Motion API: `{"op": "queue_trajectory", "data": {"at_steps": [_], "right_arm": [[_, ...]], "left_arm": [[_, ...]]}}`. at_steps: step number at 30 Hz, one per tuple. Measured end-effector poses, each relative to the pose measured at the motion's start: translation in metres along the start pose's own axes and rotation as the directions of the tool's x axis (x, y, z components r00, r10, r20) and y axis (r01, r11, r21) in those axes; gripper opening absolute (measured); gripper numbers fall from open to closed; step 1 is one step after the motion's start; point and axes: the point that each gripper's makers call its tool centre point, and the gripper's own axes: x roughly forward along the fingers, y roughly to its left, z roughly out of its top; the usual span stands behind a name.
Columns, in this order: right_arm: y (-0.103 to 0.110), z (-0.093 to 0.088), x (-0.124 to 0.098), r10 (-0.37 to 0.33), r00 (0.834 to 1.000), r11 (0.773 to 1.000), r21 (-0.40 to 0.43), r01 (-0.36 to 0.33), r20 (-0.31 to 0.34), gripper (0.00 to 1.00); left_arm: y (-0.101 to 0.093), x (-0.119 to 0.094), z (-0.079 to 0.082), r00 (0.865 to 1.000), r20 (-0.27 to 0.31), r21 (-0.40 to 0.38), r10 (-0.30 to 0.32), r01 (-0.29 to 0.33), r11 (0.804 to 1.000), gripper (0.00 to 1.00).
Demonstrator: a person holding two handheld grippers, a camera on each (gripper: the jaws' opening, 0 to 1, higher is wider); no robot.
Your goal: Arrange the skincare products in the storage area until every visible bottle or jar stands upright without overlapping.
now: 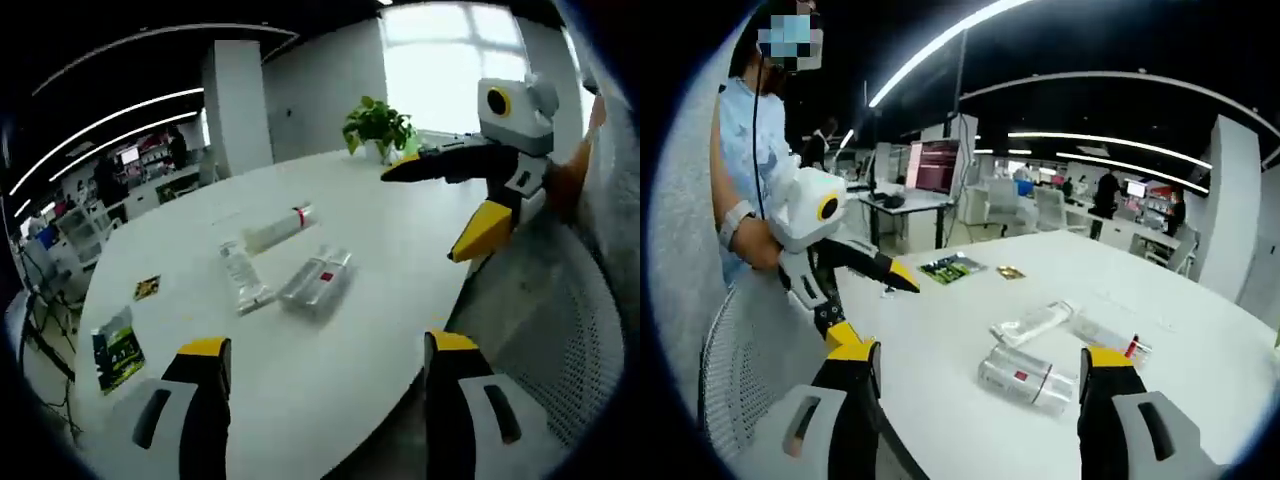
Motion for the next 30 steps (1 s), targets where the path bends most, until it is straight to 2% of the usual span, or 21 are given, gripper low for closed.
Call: {"op": "queue_trajectory", "data": {"at_steps": [2,3,7,14,18,19,21,22,24,25,26,27,28,29,30], "right_arm": [[-0.001,0.000,0.000,-0.003,1.000,1.000,0.000,0.003,-0.001,0.79],[-0.001,0.000,0.000,-0.006,1.000,1.000,-0.003,0.006,0.000,0.79],[-0.001,-0.001,0.001,-0.003,1.000,1.000,-0.002,0.003,-0.003,0.78],[0.002,-0.003,0.004,0.012,1.000,1.000,-0.007,-0.012,-0.017,0.79],[0.005,-0.004,0.005,0.022,0.999,1.000,-0.010,-0.022,-0.027,0.79],[0.006,-0.004,0.006,0.023,0.999,1.000,-0.015,-0.023,-0.029,0.79],[0.006,-0.004,0.004,0.021,0.999,0.999,-0.030,-0.022,-0.028,0.75],[0.006,-0.004,0.004,0.022,0.999,0.999,-0.029,-0.023,-0.027,0.73],[0.005,-0.004,0.004,0.022,0.999,1.000,-0.019,-0.022,-0.027,0.73],[0.004,-0.004,0.004,0.021,0.999,1.000,-0.010,-0.022,-0.028,0.74],[0.004,-0.004,0.004,0.023,0.999,1.000,-0.006,-0.023,-0.028,0.74],[0.005,-0.003,0.004,0.028,0.999,1.000,0.000,-0.028,-0.021,0.73],[0.005,-0.002,0.004,0.031,0.999,1.000,0.001,-0.031,-0.018,0.74],[0.006,-0.002,0.004,0.036,0.999,0.999,-0.001,-0.036,-0.015,0.74],[0.007,-0.001,0.004,0.040,0.999,0.999,-0.003,-0.040,-0.012,0.74]], "left_arm": [[-0.003,-0.001,0.010,0.999,0.046,0.081,-0.018,0.014,0.997,0.68],[-0.004,-0.001,0.014,0.997,0.072,0.104,-0.019,0.012,0.994,0.68],[-0.001,0.001,0.002,1.000,0.010,0.052,-0.009,0.008,0.999,0.76],[-0.001,0.001,-0.001,1.000,-0.004,-0.021,-0.017,0.017,1.000,0.78],[0.001,-0.001,-0.002,1.000,-0.008,-0.110,-0.024,0.023,0.994,0.75],[0.001,-0.001,-0.002,1.000,-0.004,-0.119,-0.025,0.025,0.993,0.72],[-0.008,-0.002,0.008,0.996,0.045,-0.106,-0.073,0.078,0.991,0.55],[-0.008,-0.002,0.011,0.995,0.059,-0.102,-0.080,0.086,0.991,0.49],[-0.006,-0.003,0.009,0.996,0.035,-0.171,-0.078,0.083,0.982,0.42],[-0.003,-0.003,0.011,0.997,0.034,-0.214,-0.074,0.080,0.973,0.42],[-0.001,-0.003,0.014,0.995,0.047,-0.249,-0.083,0.092,0.964,0.36],[-0.003,-0.005,0.018,0.991,0.048,-0.331,-0.128,0.136,0.934,0.25],[0.000,-0.007,0.021,0.989,0.053,-0.360,-0.137,0.147,0.921,0.10],[0.007,-0.013,0.021,0.993,0.031,-0.356,-0.113,0.116,0.927,0.01],[0.016,-0.008,0.051,0.982,0.177,-0.359,-0.067,0.128,0.925,0.00]]}}
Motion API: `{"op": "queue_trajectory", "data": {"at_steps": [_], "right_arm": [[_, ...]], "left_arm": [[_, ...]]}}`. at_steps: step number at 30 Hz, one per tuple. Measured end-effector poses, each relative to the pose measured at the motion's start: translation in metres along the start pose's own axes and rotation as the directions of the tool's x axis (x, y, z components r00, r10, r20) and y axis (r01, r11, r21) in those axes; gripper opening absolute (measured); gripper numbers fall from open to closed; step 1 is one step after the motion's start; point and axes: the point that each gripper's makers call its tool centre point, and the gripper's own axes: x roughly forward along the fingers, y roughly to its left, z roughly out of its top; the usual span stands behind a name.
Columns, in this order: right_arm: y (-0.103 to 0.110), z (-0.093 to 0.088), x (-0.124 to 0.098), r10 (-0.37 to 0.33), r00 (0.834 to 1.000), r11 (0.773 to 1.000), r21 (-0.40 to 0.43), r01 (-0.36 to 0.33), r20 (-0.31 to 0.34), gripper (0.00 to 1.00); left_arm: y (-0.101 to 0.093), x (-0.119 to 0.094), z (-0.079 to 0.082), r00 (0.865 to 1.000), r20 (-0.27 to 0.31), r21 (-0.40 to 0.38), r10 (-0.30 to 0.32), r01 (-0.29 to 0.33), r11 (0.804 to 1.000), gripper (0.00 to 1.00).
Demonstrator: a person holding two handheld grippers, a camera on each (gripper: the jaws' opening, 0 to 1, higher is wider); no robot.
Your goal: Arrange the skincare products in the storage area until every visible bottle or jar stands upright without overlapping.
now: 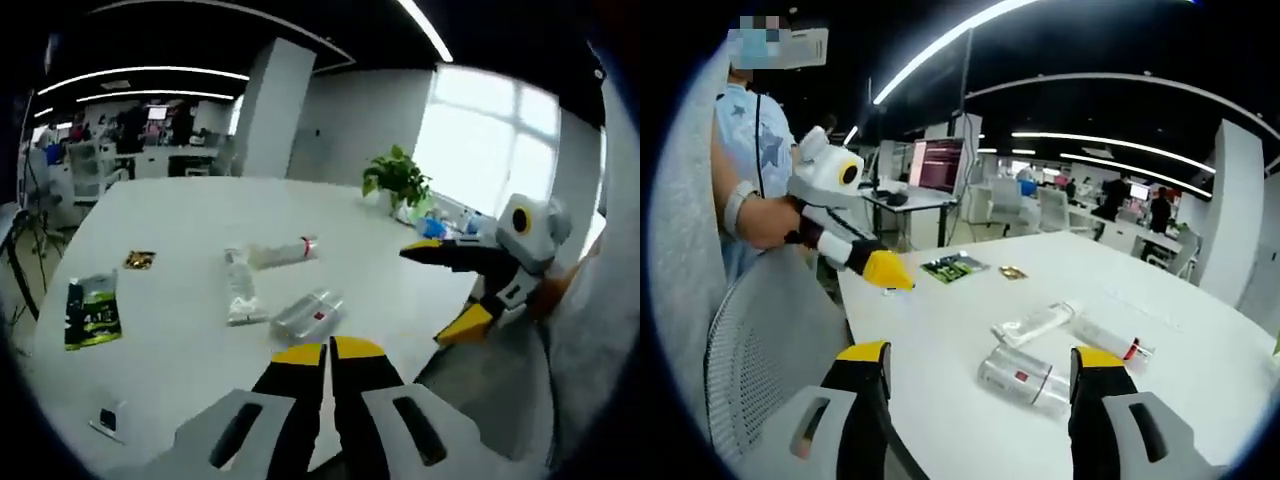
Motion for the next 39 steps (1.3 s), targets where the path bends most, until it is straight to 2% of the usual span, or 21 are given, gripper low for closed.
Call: {"op": "queue_trajectory", "data": {"at_steps": [1,2,5,6,7,11,12,15,17,20,21,22,24,27,29,31,32,33,34,35,39], "right_arm": [[0.001,0.000,0.000,0.005,1.000,1.000,-0.002,-0.005,0.001,0.74],[0.001,0.001,0.000,0.007,1.000,1.000,-0.003,-0.007,0.003,0.74],[0.001,0.002,-0.001,0.011,1.000,1.000,0.005,-0.011,0.010,0.73],[0.000,0.002,-0.002,0.009,1.000,1.000,0.008,-0.010,0.014,0.73],[0.000,0.003,-0.002,0.009,1.000,1.000,0.010,-0.010,0.017,0.73],[0.001,0.003,-0.003,0.015,1.000,1.000,0.014,-0.015,0.020,0.73],[0.001,0.003,-0.003,0.016,1.000,1.000,0.011,-0.016,0.021,0.73],[0.003,0.006,-0.004,0.023,0.999,1.000,0.004,-0.023,0.033,0.70],[0.003,0.006,-0.004,0.024,0.999,1.000,0.006,-0.025,0.031,0.70],[0.003,0.006,-0.004,0.025,0.999,1.000,0.006,-0.026,0.030,0.69],[0.003,0.006,-0.004,0.026,0.999,1.000,0.007,-0.027,0.032,0.69],[0.003,0.006,-0.004,0.027,0.999,1.000,0.008,-0.028,0.032,0.69],[0.004,0.007,-0.004,0.029,0.999,1.000,0.003,-0.029,0.031,0.67],[0.005,0.008,-0.005,0.037,0.998,0.999,0.010,-0.038,0.043,0.66],[0.006,0.009,-0.005,0.045,0.998,0.999,0.016,-0.046,0.046,0.66],[0.009,0.011,-0.005,0.057,0.997,0.998,0.017,-0.058,0.050,0.64],[0.010,0.010,-0.005,0.066,0.997,0.998,0.022,-0.067,0.047,0.62],[0.012,0.010,-0.005,0.073,0.996,0.997,0.017,-0.074,0.045,0.62],[0.013,0.010,-0.005,0.077,0.996,0.997,0.011,-0.078,0.047,0.63],[0.014,0.011,-0.004,0.080,0.996,0.997,0.003,-0.080,0.050,0.64],[0.016,0.011,-0.003,0.084,0.995,0.996,-0.022,-0.083,0.050,0.72]], "left_arm": [[-0.007,-0.005,0.002,0.999,0.005,-0.001,-0.047,0.047,0.999,0.00],[-0.012,-0.007,0.010,0.997,0.030,-0.073,-0.071,0.073,0.995,0.00],[-0.008,-0.005,0.023,0.994,0.101,0.022,-0.051,0.049,0.999,0.00],[-0.011,-0.007,0.031,0.990,0.133,0.019,-0.053,0.051,0.999,0.00],[-0.011,-0.008,0.030,0.991,0.125,0.015,-0.049,0.048,0.999,0.00],[-0.027,-0.009,0.046,0.973,0.196,-0.083,-0.125,0.144,0.986,0.00],[-0.028,-0.009,0.044,0.977,0.179,-0.122,-0.119,0.142,0.982,0.00],[-0.034,-0.008,0.042,0.976,0.168,-0.063,-0.136,0.148,0.987,0.00],[-0.038,-0.008,0.036,0.979,0.137,-0.074,-0.149,0.160,0.984,0.01],[-0.048,-0.005,0.032,0.973,0.124,-0.094,-0.196,0.208,0.974,0.01],[-0.053,-0.005,0.027,0.972,0.101,-0.149,-0.214,0.227,0.962,0.00],[-0.052,-0.004,0.023,0.977,0.076,-0.253,-0.199,0.212,0.944,0.00],[-0.062,-0.005,0.022,0.961,0.083,-0.267,-0.265,0.278,0.923,0.01],[-0.063,-0.006,0.020,0.960,0.089,-0.273,-0.266,0.281,0.920,0.01],[-0.063,-0.007,0.016,0.963,0.074,-0.263,-0.259,0.270,0.926,0.06],[-0.058,-0.005,0.009,0.970,0.039,-0.275,-0.239,0.240,0.931,0.23],[-0.056,-0.005,0.007,0.973,0.027,-0.266,-0.231,0.229,0.936,0.29],[-0.046,-0.004,0.002,0.985,-0.006,-0.206,-0.174,0.169,0.964,0.34],[-0.040,-0.005,-0.003,0.990,-0.037,-0.145,-0.137,0.130,0.981,0.38],[-0.034,-0.007,-0.010,0.991,-0.087,-0.040,-0.102,0.099,0.994,0.39],[-0.023,-0.010,-0.026,0.981,-0.192,0.147,-0.005,0.034,0.989,0.62]]}}
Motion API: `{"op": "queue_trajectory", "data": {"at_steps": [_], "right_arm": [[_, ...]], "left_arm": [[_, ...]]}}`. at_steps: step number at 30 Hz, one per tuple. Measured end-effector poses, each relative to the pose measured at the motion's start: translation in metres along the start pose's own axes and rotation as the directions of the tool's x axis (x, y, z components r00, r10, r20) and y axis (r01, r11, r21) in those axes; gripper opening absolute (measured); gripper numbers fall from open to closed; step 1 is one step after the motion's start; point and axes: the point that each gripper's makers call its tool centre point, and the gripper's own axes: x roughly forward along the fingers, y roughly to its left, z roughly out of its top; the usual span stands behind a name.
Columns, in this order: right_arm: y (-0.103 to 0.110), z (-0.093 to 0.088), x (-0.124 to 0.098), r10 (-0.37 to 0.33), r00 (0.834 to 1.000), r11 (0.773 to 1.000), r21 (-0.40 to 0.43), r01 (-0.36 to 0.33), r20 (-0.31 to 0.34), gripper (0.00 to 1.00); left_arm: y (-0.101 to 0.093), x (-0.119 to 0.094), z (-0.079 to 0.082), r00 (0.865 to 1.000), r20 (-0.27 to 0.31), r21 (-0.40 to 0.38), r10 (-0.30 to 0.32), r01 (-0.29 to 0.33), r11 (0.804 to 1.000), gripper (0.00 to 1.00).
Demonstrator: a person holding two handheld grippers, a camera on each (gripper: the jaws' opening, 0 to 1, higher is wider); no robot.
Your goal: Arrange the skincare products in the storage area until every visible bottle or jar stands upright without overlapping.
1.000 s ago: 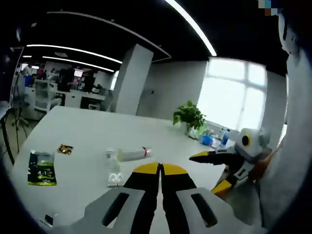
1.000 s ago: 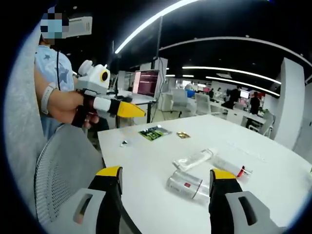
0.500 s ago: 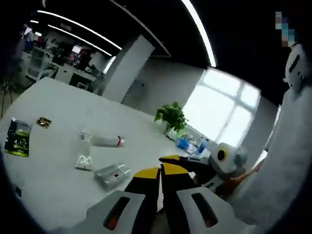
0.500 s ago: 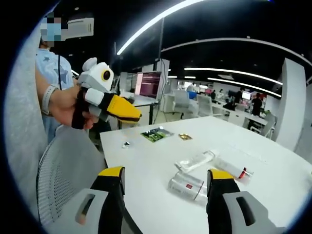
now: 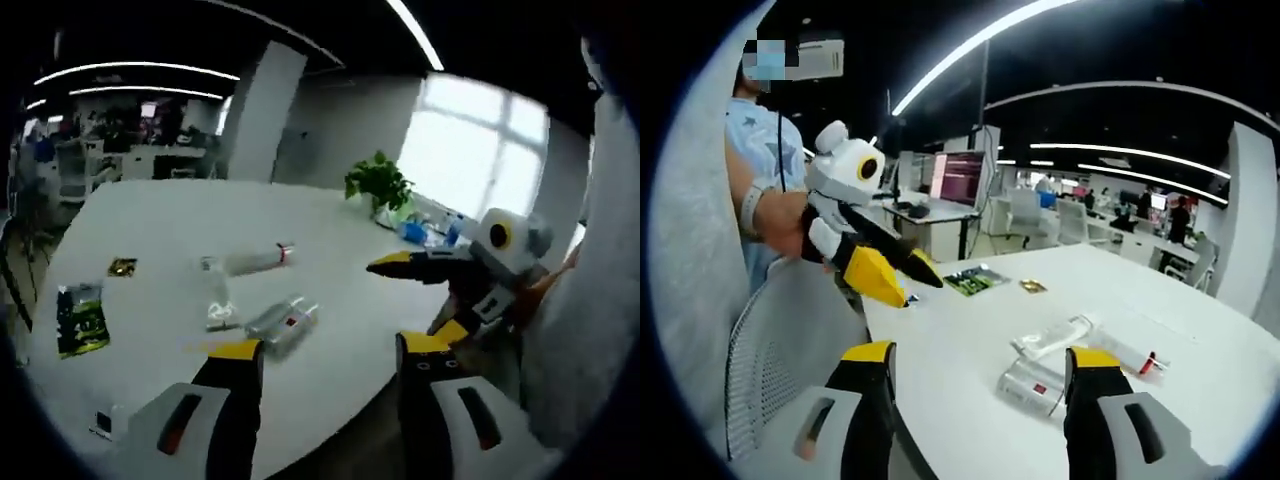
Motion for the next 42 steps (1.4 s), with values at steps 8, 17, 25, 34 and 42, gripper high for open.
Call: {"op": "queue_trajectory", "data": {"at_steps": [8,17,25,34,42], "right_arm": [[0.000,-0.004,0.002,0.007,1.000,1.000,0.006,-0.007,-0.023,0.88],[-0.011,-0.007,0.002,0.022,0.999,0.995,0.096,-0.018,-0.045,0.99],[-0.040,0.006,0.008,0.041,0.996,0.998,0.045,-0.038,-0.074,0.99],[-0.070,0.029,0.029,0.129,0.984,0.987,-0.083,-0.140,-0.124,0.94],[-0.090,0.044,0.048,0.199,0.965,0.960,-0.163,-0.228,-0.172,0.99]], "left_arm": [[0.032,-0.008,-0.020,0.980,-0.047,0.064,0.195,-0.192,0.979,0.99],[0.051,-0.013,-0.031,0.949,-0.080,0.191,0.305,-0.286,0.939,0.99],[0.052,-0.009,-0.028,0.930,-0.039,0.268,0.366,-0.343,0.900,0.99],[0.052,-0.004,-0.029,0.931,-0.024,0.291,0.364,-0.342,0.894,0.98],[0.049,-0.005,-0.021,0.934,0.037,0.271,0.356,-0.352,0.896,0.92]]}}
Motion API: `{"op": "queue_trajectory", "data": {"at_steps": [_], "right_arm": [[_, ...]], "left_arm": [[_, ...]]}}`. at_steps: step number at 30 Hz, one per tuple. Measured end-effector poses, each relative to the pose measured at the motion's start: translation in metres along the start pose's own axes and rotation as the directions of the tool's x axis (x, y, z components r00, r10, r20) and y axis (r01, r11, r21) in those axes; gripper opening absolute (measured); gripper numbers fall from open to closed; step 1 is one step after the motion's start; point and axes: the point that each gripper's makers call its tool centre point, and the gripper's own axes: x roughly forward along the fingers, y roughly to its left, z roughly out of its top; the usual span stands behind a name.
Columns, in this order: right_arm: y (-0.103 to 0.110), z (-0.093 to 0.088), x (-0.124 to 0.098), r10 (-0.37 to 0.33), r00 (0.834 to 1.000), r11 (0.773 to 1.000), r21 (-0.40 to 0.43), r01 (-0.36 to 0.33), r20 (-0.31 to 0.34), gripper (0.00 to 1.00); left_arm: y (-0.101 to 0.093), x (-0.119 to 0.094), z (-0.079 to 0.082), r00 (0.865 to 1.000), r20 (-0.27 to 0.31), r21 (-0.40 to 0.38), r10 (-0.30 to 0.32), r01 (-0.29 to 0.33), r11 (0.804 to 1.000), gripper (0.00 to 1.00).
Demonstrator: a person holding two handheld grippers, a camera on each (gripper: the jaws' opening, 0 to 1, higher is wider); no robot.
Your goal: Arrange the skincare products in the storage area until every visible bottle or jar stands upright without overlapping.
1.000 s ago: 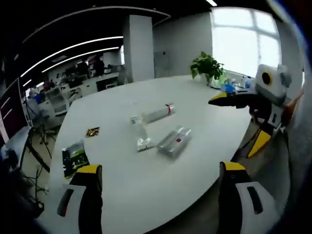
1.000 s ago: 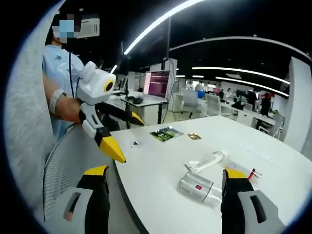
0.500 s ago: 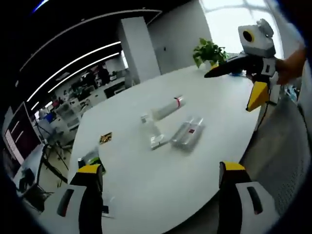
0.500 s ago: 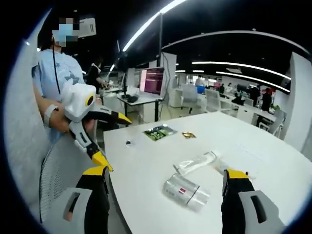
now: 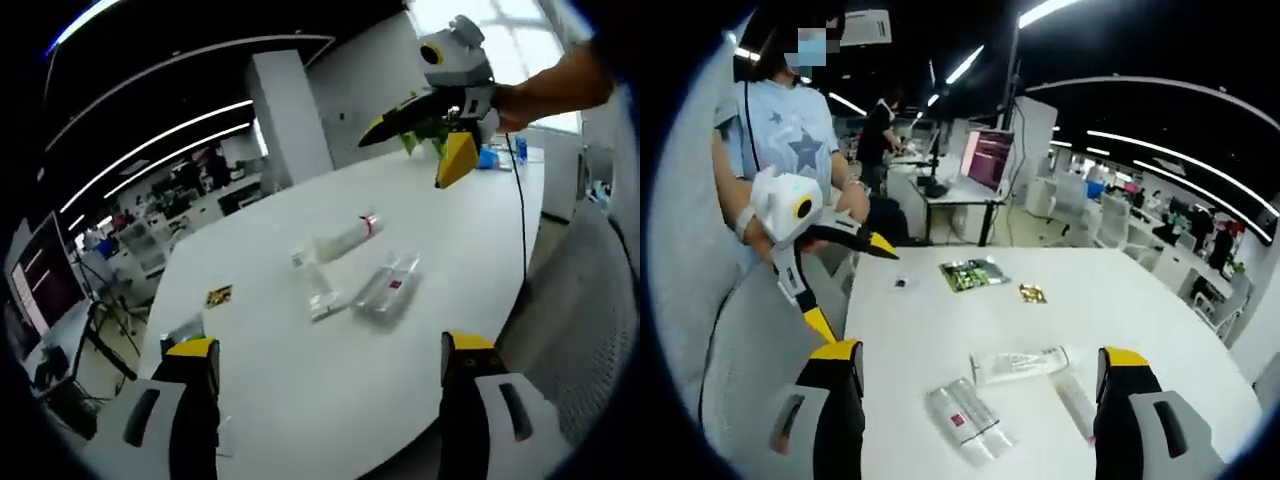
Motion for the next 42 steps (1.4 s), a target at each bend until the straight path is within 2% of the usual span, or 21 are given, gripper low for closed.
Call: {"op": "queue_trajectory", "data": {"at_steps": [6,8,13,14,16,17,19,21,22,24,25,26,27,31,32,35,37,39,41,42], "right_arm": [[-0.021,0.016,0.013,0.035,0.999,0.995,-0.096,-0.039,-0.036,0.99],[-0.031,0.025,0.017,0.038,0.998,0.986,-0.161,-0.046,-0.049,0.99],[-0.052,0.047,0.026,0.045,0.996,0.967,-0.248,-0.062,-0.073,0.99],[-0.056,0.050,0.028,0.049,0.995,0.957,-0.281,-0.072,-0.089,0.99],[-0.065,0.055,0.032,0.059,0.988,0.914,-0.390,-0.110,-0.142,0.99],[-0.069,0.061,0.036,0.072,0.987,0.888,-0.442,-0.130,-0.145,0.99],[-0.063,0.064,0.042,0.152,0.977,0.907,-0.372,-0.197,-0.147,0.99],[-0.069,0.061,0.047,0.147,0.972,0.896,-0.393,-0.210,-0.183,0.99],[-0.071,0.058,0.050,0.155,0.965,0.867,-0.438,-0.236,-0.212,0.97],[-0.074,0.050,0.057,0.171,0.948,0.844,-0.456,-0.281,-0.268,0.96],[-0.075,0.050,0.060,0.178,0.946,0.844,-0.453,-0.289,-0.272,0.96],[-0.076,0.047,0.063,0.204,0.932,0.827,-0.456,-0.328,-0.299,0.97],[-0.080,0.046,0.067,0.201,0.928,0.818,-0.467,-0.335,-0.314,0.98],[-0.094,0.035,0.075,0.203,0.884,0.757,-0.505,-0.415,-0.422,0.99],[-0.097,0.033,0.077,0.200,0.870,0.734,-0.520,-0.438,-0.452,0.98],[-0.105,0.032,0.083,0.189,0.842,0.691,-0.541,-0.480,-0.505,0.94],[-0.107,0.030,0.090,0.189,0.831,0.667,-0.553,-0.499,-0.523,0.94],[-0.105,0.024,0.097,0.204,0.809,0.656,-0.537,-0.531,-0.552,0.95],[-0.102,0.013,0.104,0.196,0.782,0.625,-0.539,-0.564,-0.592,0.99],[-0.102,0.009,0.107,0.187,0.777,0.617,-0.544,-0.569,-0.601,0.99]], "left_arm": [[0.001,0.003,-0.009,0.999,-0.045,0.030,0.012,-0.010,1.000,0.87],[0.001,0.003,-0.011,0.998,-0.054,0.041,0.017,-0.015,0.999,0.86],[0.000,0.004,-0.016,0.997,-0.078,0.058,0.015,-0.011,0.998,0.81],[0.000,0.004,-0.017,0.996,-0.081,0.061,0.021,-0.016,0.998,0.81],[-0.001,0.004,-0.016,0.997,-0.075,0.071,0.018,-0.013,0.997,0.80],[-0.002,0.004,-0.016,0.997,-0.073,0.073,0.010,-0.005,0.997,0.79],[-0.004,0.005,-0.018,0.996,-0.087,0.076,0.004,0.003,0.997,0.79],[-0.003,0.006,-0.019,0.996,-0.091,0.073,0.006,0.001,0.997,0.80],[-0.003,0.006,-0.020,0.996,-0.094,0.069,0.006,0.001,0.998,0.79],[-0.002,0.006,-0.021,0.995,-0.098,0.072,0.009,-0.002,0.997,0.79],[-0.002,0.006,-0.021,0.995,-0.100,0.073,0.009,-0.002,0.997,0.79],[-0.002,0.006,-0.022,0.994,-0.105,0.071,0.009,-0.002,0.997,0.79],[-0.001,0.007,-0.023,0.994,-0.110,0.068,0.010,-0.002,0.998,0.79],[-0.003,0.007,-0.025,0.993,-0.118,0.063,0.005,0.003,0.998,0.77],[-0.002,0.007,-0.025,0.993,-0.117,0.067,0.010,-0.002,0.998,0.77],[-0.001,0.008,-0.027,0.992,-0.127,0.056,0.010,-0.003,0.998,0.78],[-0.002,0.008,-0.027,0.992,-0.127,0.060,0.010,-0.002,0.998,0.79],[-0.002,0.008,-0.028,0.991,-0.133,0.065,0.008,0.001,0.998,0.81],[-0.002,0.008,-0.029,0.991,-0.137,0.072,0.010,0.000,0.997,0.82],[-0.002,0.008,-0.029,0.990,-0.138,0.073,0.010,0.001,0.997,0.82]]}}
